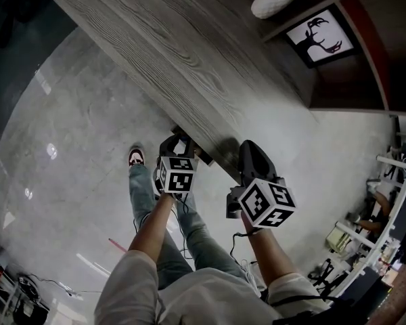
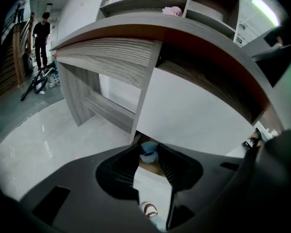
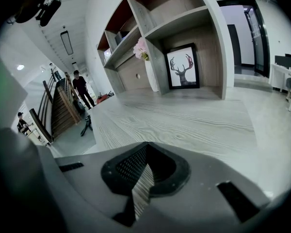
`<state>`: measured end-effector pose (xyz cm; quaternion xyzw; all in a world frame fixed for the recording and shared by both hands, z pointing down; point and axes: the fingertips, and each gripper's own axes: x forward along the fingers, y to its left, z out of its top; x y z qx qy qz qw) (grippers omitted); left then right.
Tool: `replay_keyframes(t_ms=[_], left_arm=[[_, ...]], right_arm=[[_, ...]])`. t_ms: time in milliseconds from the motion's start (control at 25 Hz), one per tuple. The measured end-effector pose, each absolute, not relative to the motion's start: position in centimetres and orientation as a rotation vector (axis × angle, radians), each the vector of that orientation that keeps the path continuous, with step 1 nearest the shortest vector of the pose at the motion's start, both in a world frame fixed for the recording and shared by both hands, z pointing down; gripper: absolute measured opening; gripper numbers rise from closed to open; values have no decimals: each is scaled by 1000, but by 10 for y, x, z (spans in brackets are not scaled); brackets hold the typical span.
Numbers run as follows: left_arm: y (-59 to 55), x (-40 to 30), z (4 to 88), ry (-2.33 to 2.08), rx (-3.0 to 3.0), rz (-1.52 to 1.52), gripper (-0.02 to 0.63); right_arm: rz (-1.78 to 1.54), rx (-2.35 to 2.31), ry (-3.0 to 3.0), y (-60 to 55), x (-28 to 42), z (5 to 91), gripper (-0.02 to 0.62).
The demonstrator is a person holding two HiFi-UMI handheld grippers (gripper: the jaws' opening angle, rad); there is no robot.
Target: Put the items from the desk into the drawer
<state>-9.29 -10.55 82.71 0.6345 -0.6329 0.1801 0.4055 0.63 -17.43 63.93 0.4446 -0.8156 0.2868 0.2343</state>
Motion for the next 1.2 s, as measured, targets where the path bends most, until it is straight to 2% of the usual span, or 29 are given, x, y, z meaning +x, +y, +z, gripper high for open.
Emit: replay_keyframes(t_ms=[1200], left_arm=[[-97,-93,800,-1597,1619,411,133]], right_arm=[[835,1240,-2258,-175,3,626,-2]])
